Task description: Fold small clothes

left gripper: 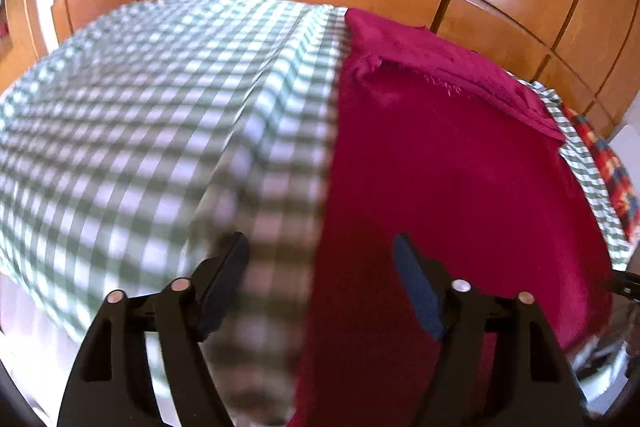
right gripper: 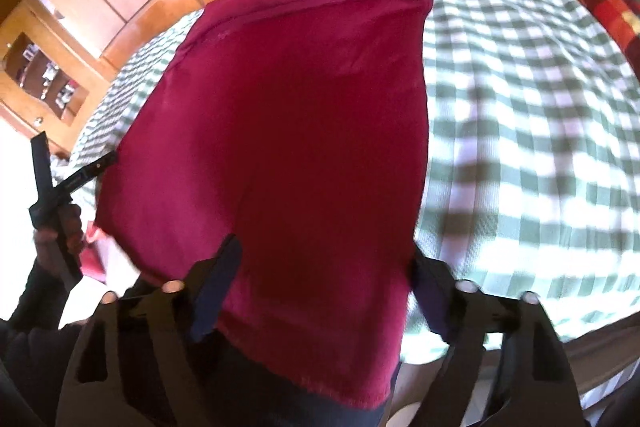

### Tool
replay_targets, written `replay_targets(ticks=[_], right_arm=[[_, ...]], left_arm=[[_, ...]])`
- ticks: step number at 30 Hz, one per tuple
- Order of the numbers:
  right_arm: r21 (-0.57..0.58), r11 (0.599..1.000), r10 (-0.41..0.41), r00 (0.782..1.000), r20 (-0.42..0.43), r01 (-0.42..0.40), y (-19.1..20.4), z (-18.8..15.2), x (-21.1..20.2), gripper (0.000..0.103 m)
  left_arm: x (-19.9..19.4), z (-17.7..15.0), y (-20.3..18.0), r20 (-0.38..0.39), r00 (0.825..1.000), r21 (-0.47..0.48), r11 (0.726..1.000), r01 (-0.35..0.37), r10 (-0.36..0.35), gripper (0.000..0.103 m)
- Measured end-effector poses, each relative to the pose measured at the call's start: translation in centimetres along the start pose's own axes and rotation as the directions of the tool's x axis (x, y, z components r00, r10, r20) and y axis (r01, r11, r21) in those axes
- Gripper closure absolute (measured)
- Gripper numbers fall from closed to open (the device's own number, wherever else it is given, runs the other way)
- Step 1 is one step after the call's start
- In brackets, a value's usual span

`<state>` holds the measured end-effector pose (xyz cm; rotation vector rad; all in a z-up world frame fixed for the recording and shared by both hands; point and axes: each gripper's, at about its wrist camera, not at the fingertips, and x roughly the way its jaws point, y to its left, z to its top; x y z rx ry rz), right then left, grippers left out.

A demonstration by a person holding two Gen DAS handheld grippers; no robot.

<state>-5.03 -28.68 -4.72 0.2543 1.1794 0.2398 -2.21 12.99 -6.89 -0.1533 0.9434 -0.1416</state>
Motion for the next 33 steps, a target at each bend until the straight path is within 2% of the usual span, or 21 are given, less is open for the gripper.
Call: replay_targets(ticks=[2, 3, 5, 9, 12, 16, 20, 25, 28, 31, 33], right_arm=[[-0.013, 1.000, 0.001, 1.000, -0.026, -0.001, 0.3, -0.7, 0.0, 0.045], [-0.019, 1.000, 0.000, 0.999, -0.037, -0.001, 0.4, -0.9, 0.0, 0.046], [-0.032, 0.999, 0.010, 0.998, -0.064, -0.012, 0.9, -1.3, 0.2, 0.057], [-0.049, 0.998, 0.023, 0.995, -0.098, -0.028, 1.7, -1.7, 1.3, 0.061], [-0.053, 0.998, 0.032, 0.993, -0.115, -0.038, 2.2, -1.8, 2.4, 0.071], [-0.085, 0.995, 0.039, 0.995, -0.097, -0.047, 3.2, -1.4, 1.8, 0.083], [-0.081, 0.990, 0.115, 0.993, -0.015, -0.116, 3.9, 0.0, -1.1, 0.088], [-0.068, 0.978, 0.202, 0.973, 0.112, -0.195, 3.9, 3.7, -3.2, 0.088], [-0.026, 0.979, 0.205, 0.964, 0.169, -0.204, 2.4, 6.6, -3.1, 0.089], [0.032, 0.980, 0.188, 0.962, 0.197, -0.198, 0.1, 9.2, -2.0, 0.089], [0.074, 0.982, 0.157, 0.966, 0.207, -0.175, -1.4, 11.8, -0.9, 0.089]], left_arm=[[-0.6, -1.0, 0.3, -0.020, 1.000, 0.010, 1.000, 0.018, -0.018, 0.044], [-0.9, -1.7, 0.2, -0.034, 0.999, 0.029, 0.999, 0.029, -0.028, 0.049], [-1.3, -2.7, -0.2, -0.056, 0.998, 0.064, 0.997, 0.036, -0.032, 0.062], [-1.9, -4.7, -1.6, -0.099, 0.994, 0.131, 0.989, 0.063, -0.050, 0.065], [-1.5, -5.4, -1.8, -0.114, 0.992, 0.135, 0.989, 0.062, -0.047, 0.069], [-2.1, -5.0, -1.5, -0.105, 0.992, 0.116, 0.990, 0.079, -0.067, 0.095], [-3.7, -3.6, -1.2, -0.066, 0.981, 0.053, 0.981, 0.188, -0.184, 0.096], [-5.0, -0.2, -1.7, 0.013, 0.953, 0.022, 0.953, 0.302, -0.303, 0.096], [-4.6, 3.2, -2.0, 0.059, 0.932, 0.019, 0.934, 0.357, -0.357, 0.096], [-3.2, 6.3, -2.4, 0.087, 0.923, 0.011, 0.927, 0.375, -0.375, 0.096], [-1.4, 8.6, -2.4, 0.088, 0.923, -0.017, 0.926, 0.377, -0.374, 0.096]])
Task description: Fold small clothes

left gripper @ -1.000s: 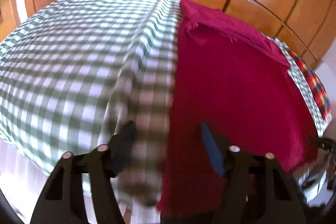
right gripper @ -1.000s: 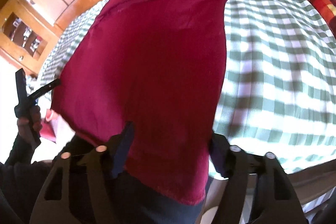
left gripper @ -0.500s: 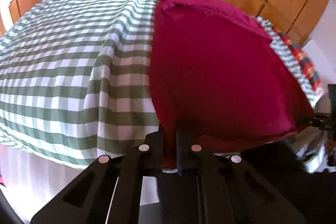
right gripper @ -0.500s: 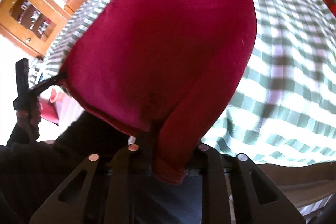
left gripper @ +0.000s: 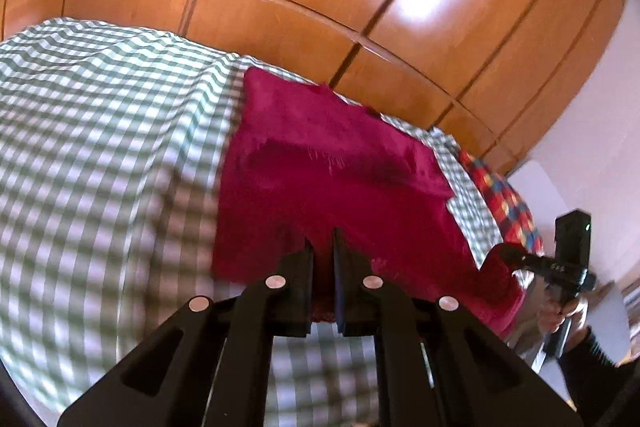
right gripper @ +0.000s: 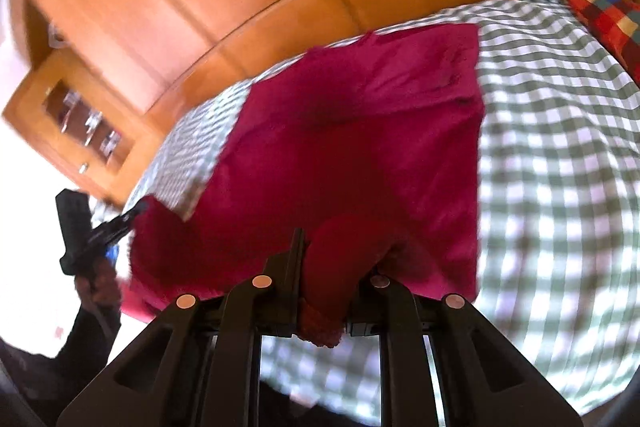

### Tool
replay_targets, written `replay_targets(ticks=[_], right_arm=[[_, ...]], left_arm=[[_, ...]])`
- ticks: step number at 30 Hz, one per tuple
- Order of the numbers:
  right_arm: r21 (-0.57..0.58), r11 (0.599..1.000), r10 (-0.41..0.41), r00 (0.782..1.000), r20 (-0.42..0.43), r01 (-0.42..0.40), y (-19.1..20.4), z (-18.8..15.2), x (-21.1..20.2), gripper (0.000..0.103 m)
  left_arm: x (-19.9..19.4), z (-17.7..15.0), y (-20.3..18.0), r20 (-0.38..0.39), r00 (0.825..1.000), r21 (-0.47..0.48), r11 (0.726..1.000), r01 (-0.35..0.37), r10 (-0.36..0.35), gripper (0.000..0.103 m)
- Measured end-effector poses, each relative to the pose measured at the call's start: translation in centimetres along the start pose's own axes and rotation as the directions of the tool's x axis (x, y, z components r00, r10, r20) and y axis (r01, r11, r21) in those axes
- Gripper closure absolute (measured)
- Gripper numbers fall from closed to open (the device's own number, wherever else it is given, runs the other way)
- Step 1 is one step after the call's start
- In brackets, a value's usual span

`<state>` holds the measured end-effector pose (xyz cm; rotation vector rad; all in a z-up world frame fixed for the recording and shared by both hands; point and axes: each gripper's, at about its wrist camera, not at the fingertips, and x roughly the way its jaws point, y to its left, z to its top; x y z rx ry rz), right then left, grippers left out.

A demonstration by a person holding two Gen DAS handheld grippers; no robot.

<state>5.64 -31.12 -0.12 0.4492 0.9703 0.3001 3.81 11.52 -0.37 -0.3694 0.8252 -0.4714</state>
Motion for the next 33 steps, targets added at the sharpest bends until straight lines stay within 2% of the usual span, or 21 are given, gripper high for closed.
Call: replay_targets(ticks=[2, 4, 6, 7, 9, 10, 11, 12, 15, 19, 22, 23, 24, 25, 27, 29, 33], right_arm=[[0.032, 0.999, -0.042, 0.999, 0.000, 0.042, -1.5, 2.0, 1.8, 0.089], [0.048, 0.997, -0.063, 0.998, -0.003, 0.063, -2.3, 3.5, 3.0, 0.089], [0.074, 0.993, -0.089, 0.996, -0.001, 0.089, -3.5, 4.9, 4.2, 0.089], [0.088, 0.993, -0.083, 0.997, -0.004, 0.083, -3.9, 5.5, 4.6, 0.085], [0.124, 0.991, -0.057, 0.998, -0.009, 0.058, -4.5, 6.1, 4.9, 0.069], [0.137, 0.990, -0.036, 0.999, -0.008, 0.037, -4.6, 6.2, 4.8, 0.044], [0.142, 0.990, -0.018, 1.000, 0.012, 0.016, -4.6, 6.1, 4.3, 0.020], [0.129, 0.991, -0.020, 0.999, 0.043, 0.014, -4.3, 5.9, 3.5, 0.017], [0.103, 0.995, -0.009, 0.999, 0.051, 0.004, -4.1, 4.5, 1.4, 0.017], [0.068, 0.993, -0.096, 0.995, 0.028, 0.094, -4.7, 1.1, 0.0, 0.017], [0.050, 0.989, -0.139, 0.990, -0.016, 0.139, -5.3, -1.7, 1.2, 0.018], [0.057, 0.988, -0.140, 0.990, -0.019, 0.141, -5.7, -2.2, 1.6, 0.026], [0.071, 0.987, -0.142, 0.990, -0.022, 0.143, -5.8, -2.5, 2.2, 0.034], [0.079, 0.984, -0.159, 0.987, -0.018, 0.160, -5.8, -2.8, 2.6, 0.046], [0.081, 0.977, -0.199, 0.980, 0.000, 0.198, -5.5, -2.8, 3.2, 0.058], [0.068, 0.977, -0.202, 0.979, 0.001, 0.201, -4.9, -2.7, 3.1, 0.073], [0.010, 0.978, -0.209, 0.978, -0.011, 0.209, -3.9, -3.3, 2.2, 0.080]], left_arm=[[2.2, 1.7, 0.9, -0.009, 1.000, -0.051, 0.999, -0.004, 0.004, 0.096], [4.2, 3.4, 1.6, -0.014, 0.999, -0.065, 0.996, -0.053, 0.053, 0.096], [6.2, 4.9, 2.1, -0.029, 0.996, -0.077, 0.994, -0.082, 0.080, 0.092], [7.0, 5.5, 2.3, -0.035, 0.996, -0.088, 0.992, -0.088, 0.085, 0.089], [8.3, 6.7, 2.7, -0.032, 0.994, -0.105, 0.989, -0.104, 0.102, 0.065], [8.6, 7.1, 2.7, -0.021, 0.992, -0.104, 0.986, -0.128, 0.126, 0.054], [8.6, 7.3, 2.9, -0.009, 0.989, -0.105, 0.984, -0.145, 0.144, 0.048], [8.4, 7.5, 3.4, 0.001, 0.989, -0.115, 0.983, -0.144, 0.145, 0.047], [7.4, 6.1, 4.9, -0.017, 0.989, -0.139, 0.979, -0.149, 0.148, 0.045], [6.4, 1.9, 5.7, -0.093, 0.983, -0.094, 0.981, -0.169, 0.160, 0.048], [6.5, -0.9, 5.1, -0.137, 0.981, -0.077, 0.986, -0.146, 0.134, 0.061], [6.5, -1.5, 4.7, -0.145, 0.981, -0.065, 0.988, -0.143, 0.133, 0.067], [6.7, -1.9, 4.2, -0.144, 0.979, -0.045, 0.987, -0.154, 0.146, 0.067], [6.8, -2.0, 3.9, -0.138, 0.977, -0.035, 0.985, -0.168, 0.162, 0.069], [7.1, -1.8, 3.7, -0.139, 0.975, -0.045, 0.983, -0.180, 0.172, 0.076], [7.2, -1.4, 3.8, -0.138, 0.973, -0.044, 0.981, -0.191, 0.183, 0.083], [6.4, -1.7, 3.4, -0.143, 0.970, -0.006, 0.980, -0.197, 0.195, 0.086]])
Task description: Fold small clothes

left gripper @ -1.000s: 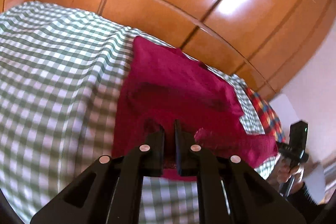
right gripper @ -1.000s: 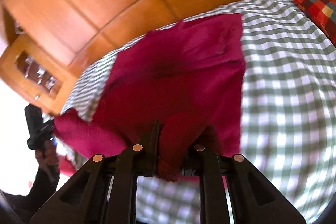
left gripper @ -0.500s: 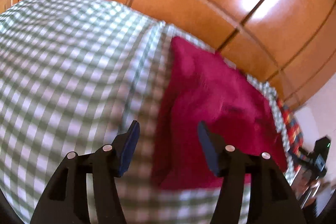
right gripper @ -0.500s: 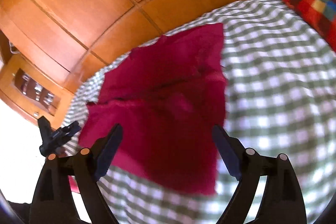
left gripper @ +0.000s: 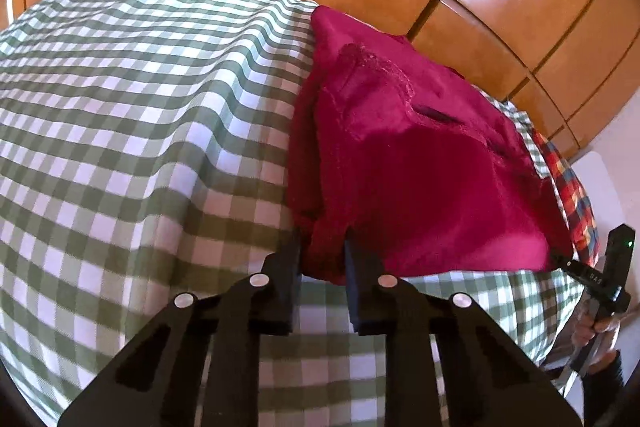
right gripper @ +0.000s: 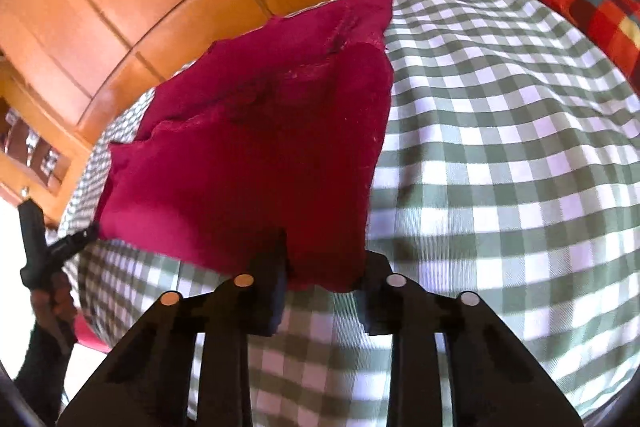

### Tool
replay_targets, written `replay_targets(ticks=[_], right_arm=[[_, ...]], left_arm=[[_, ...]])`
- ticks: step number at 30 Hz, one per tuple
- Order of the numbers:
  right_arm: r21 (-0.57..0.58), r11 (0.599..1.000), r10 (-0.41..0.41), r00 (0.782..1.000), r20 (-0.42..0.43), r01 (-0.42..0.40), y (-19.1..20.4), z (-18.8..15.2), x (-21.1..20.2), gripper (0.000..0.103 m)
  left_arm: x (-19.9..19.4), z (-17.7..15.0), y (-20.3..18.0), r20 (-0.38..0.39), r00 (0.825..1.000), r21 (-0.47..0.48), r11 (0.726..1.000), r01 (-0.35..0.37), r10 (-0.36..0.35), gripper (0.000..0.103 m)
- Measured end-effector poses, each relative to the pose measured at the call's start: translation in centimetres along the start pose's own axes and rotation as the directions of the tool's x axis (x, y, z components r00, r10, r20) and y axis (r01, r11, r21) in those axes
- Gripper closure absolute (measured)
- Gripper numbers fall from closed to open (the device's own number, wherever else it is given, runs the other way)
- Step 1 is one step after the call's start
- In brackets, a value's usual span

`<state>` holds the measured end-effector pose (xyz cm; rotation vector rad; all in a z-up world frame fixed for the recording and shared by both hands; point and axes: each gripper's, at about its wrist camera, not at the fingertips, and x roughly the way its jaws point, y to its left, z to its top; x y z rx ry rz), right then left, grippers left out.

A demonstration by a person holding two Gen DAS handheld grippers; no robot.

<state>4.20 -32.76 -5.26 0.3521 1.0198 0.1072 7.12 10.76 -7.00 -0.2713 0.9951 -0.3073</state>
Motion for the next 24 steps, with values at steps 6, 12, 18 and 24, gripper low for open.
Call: replay_targets(ticks=[6, 12, 18, 24], right_arm=[[-0.064, 0.998, -0.013, 0.997, -0.070, 0.009, -0.3, -3.1, -3.3, 0.080], [-0.127, 0.992, -0.039, 0.987, -0.156, 0.019, -0.1, -6.4, -5.8, 0.080], [-0.087, 0.995, -0.056, 0.991, -0.126, 0.045, -0.9, -4.7, -5.6, 0.037], [-0.049, 0.992, -0.115, 0.993, -0.014, 0.114, -1.6, -1.1, -4.8, 0.033]], left_arm=[[-2.5, -4.2, -0.8, -0.061, 0.998, 0.069, 0.997, 0.023, -0.019, 0.087], [-5.7, -9.6, -0.9, -0.125, 0.990, 0.045, 0.996, 0.074, -0.068, 0.086], [-6.9, -8.7, -0.2, -0.057, 0.998, 0.005, 0.999, 0.037, -0.037, 0.070], [-5.8, -5.3, -0.3, 0.017, 1.000, 0.017, 1.000, -0.026, 0.025, 0.065]])
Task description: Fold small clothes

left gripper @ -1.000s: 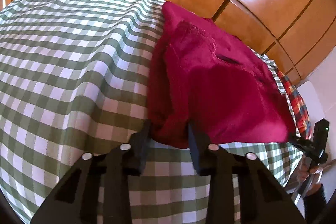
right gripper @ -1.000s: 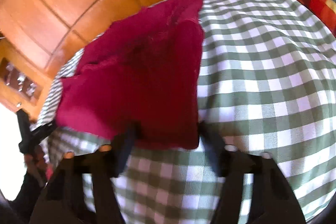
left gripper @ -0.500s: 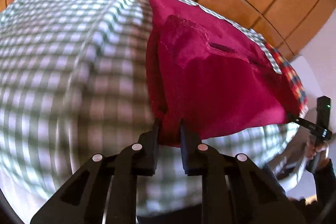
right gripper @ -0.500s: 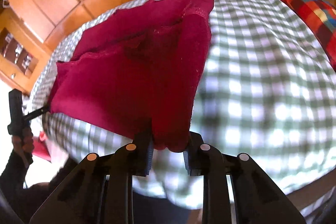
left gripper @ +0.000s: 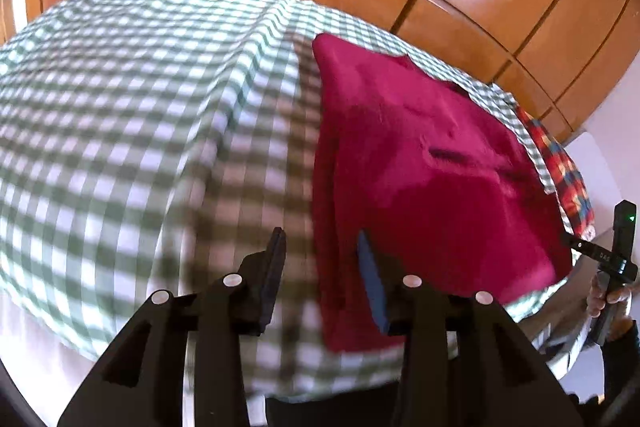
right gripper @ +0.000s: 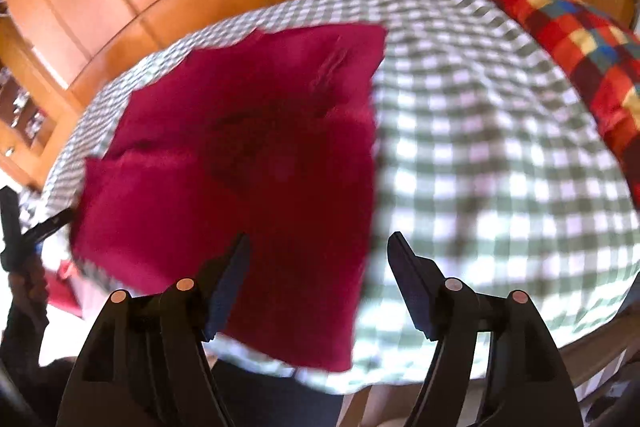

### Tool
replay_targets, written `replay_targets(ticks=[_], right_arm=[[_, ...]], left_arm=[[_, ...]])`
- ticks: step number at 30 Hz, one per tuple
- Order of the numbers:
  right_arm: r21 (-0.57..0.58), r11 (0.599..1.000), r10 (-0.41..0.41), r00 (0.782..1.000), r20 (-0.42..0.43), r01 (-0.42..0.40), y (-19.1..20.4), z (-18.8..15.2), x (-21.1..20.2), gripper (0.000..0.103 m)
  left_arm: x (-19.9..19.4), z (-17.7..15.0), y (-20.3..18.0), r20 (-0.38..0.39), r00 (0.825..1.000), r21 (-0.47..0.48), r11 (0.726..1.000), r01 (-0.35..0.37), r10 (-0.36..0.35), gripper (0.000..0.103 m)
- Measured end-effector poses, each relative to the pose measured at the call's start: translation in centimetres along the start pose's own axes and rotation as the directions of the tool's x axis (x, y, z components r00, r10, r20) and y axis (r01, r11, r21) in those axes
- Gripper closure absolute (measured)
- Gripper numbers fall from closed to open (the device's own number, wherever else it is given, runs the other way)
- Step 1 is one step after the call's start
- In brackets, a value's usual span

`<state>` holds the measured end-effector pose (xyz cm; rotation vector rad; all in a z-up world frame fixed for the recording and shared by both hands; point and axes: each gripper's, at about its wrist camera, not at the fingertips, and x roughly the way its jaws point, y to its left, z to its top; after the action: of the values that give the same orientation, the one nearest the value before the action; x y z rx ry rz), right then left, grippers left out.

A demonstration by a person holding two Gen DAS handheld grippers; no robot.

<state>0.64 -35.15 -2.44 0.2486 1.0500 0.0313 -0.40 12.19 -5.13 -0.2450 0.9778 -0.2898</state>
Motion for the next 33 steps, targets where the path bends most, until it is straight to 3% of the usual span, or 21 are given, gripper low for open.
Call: replay_targets(ticks=[2, 4, 6, 10, 11, 15, 20, 26, 30, 31, 33], right_arm=[[0.024, 1.000, -0.016, 0.999, 0.032, 0.015, -0.4, 1.1, 0.5, 0.033], [0.026, 1.000, -0.018, 0.999, 0.050, 0.017, -0.2, 2.1, 1.1, 0.034], [0.006, 0.999, -0.034, 0.998, 0.056, 0.033, 0.7, 2.9, 1.9, 0.043], [-0.020, 0.997, -0.074, 0.996, 0.056, 0.075, 1.4, 3.3, 3.4, 0.077], [-0.022, 0.997, -0.075, 0.996, 0.049, 0.076, 1.5, 3.1, 3.8, 0.080], [-0.024, 0.996, -0.088, 0.995, 0.043, 0.089, 1.6, 2.4, 5.1, 0.082], [-0.051, 0.992, -0.110, 0.992, 0.064, 0.113, 2.0, 2.0, 5.2, 0.082], [-0.083, 0.987, -0.134, 0.988, 0.077, 0.141, 2.7, 1.5, 4.3, 0.088], [-0.069, 0.988, -0.136, 0.988, 0.078, 0.142, 2.6, 1.2, 4.3, 0.088], [-0.061, 0.989, -0.131, 0.989, 0.076, 0.135, 2.5, 1.3, 4.3, 0.088], [-0.029, 0.994, -0.102, 0.992, 0.068, 0.105, 2.0, 1.5, 4.1, 0.088]], left_arm=[[0.8, 0.7, -0.2, 0.013, 0.999, 0.007, 0.999, -0.034, 0.034, 0.056], [1.7, 1.4, -0.2, 0.023, 0.999, 0.023, 0.999, -0.045, 0.045, 0.054], [2.6, 2.0, -0.4, 0.015, 0.999, 0.021, 0.999, -0.036, 0.035, 0.054], [3.6, 2.6, -0.7, 0.013, 1.000, 0.000, 1.000, -0.002, 0.002, 0.056], [3.6, 2.7, -0.8, 0.016, 1.000, 0.001, 1.000, 0.005, -0.005, 0.056], [4.2, 3.4, -1.3, 0.019, 1.000, 0.028, 0.999, 0.018, -0.018, 0.057], [4.9, 3.7, -1.1, 0.003, 1.000, 0.026, 0.999, 0.030, -0.030, 0.076], [3.1, 3.3, -2.9, 0.061, 0.998, 0.124, 0.992, 0.005, -0.013, 0.096], [3.1, 2.8, -3.6, 0.066, 0.998, 0.167, 0.986, -0.027, 0.016, 0.094], [3.5, 2.9, -3.4, 0.060, 0.998, 0.152, 0.988, -0.030, 0.021, 0.091], [4.1, 3.0, -2.5, 0.045, 0.999, 0.102, 0.995, -0.012, 0.008, 0.074]])
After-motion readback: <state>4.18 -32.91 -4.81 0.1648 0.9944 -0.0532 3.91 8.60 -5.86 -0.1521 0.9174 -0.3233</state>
